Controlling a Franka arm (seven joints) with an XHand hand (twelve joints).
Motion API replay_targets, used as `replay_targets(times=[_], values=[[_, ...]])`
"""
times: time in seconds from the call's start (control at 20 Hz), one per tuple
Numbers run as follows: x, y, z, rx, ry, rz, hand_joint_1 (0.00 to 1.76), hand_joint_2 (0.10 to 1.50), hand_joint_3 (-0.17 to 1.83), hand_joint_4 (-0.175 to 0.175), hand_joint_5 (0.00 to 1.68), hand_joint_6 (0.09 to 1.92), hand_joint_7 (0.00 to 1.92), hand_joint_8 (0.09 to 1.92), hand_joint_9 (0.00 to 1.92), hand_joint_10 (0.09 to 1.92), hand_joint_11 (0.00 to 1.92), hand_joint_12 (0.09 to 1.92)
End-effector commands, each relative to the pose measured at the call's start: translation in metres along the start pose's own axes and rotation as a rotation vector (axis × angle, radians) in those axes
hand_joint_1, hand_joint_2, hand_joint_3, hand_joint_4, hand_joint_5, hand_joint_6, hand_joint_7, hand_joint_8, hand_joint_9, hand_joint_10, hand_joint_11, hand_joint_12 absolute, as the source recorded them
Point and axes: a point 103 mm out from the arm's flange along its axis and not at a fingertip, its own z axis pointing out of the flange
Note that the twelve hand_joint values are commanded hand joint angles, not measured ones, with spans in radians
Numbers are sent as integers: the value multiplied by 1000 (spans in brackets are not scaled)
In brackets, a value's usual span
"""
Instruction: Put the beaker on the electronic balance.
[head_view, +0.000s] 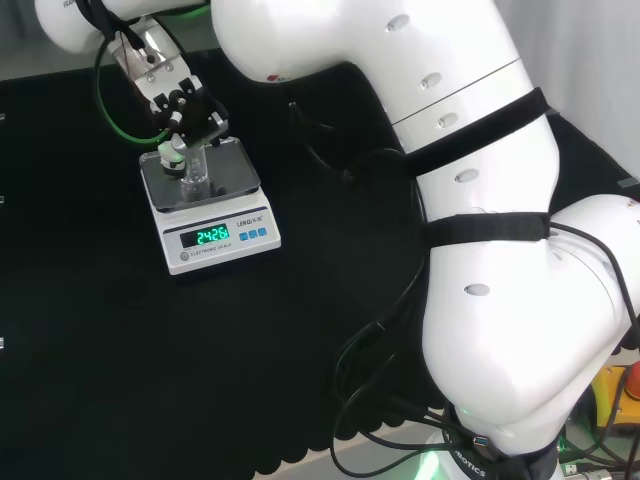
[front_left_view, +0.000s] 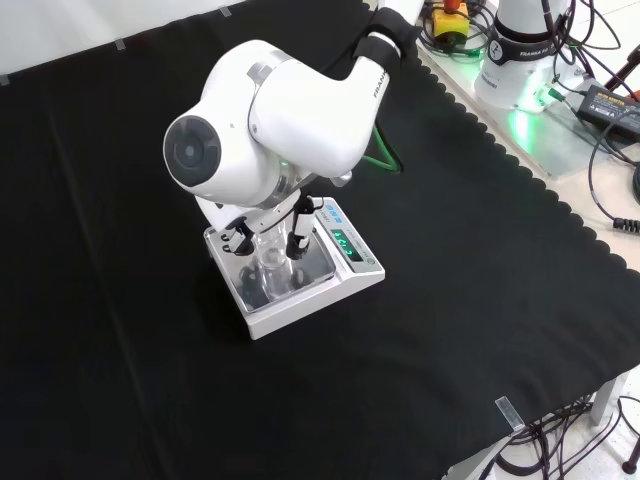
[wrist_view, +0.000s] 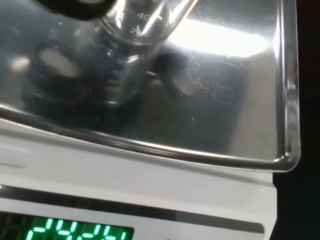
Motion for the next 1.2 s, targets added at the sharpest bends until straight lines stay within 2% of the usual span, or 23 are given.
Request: replay_targets(times=[0.05,0.1,0.25,0.45,0.55,0.65,0.85,1.05,1.2], values=[[3,-2,0,12,-30,12,751,817,-175,-65,437,854,765,805,1171,87,1024,984],[2,-2,-1,4,-40,1,731,809,-175,-64,426,844,753,804,1158,87,1006,997],[1,-4,-2,4,-41,13,684,788,-175,-69,329,729,694,817,1118,87,949,1052],[-2,-8,-5,-8,-31,40,641,763,-165,-74,197,365,577,848,1062,87,879,1110],[-9,-13,-11,-35,-6,57,625,752,-156,-73,154,211,518,855,1040,87,860,1122],[-18,-20,-19,-90,33,73,613,744,-148,-72,137,126,483,856,1026,87,847,1133],[-41,-40,-38,-179,134,112,605,742,-143,-71,121,87,455,850,1026,87,848,1137],[-70,-71,-48,-226,163,158,601,744,-139,-73,140,87,451,848,1032,87,857,1133],[-90,-96,-45,-244,168,181,601,749,-134,-76,195,91,462,847,1037,87,871,1121]])
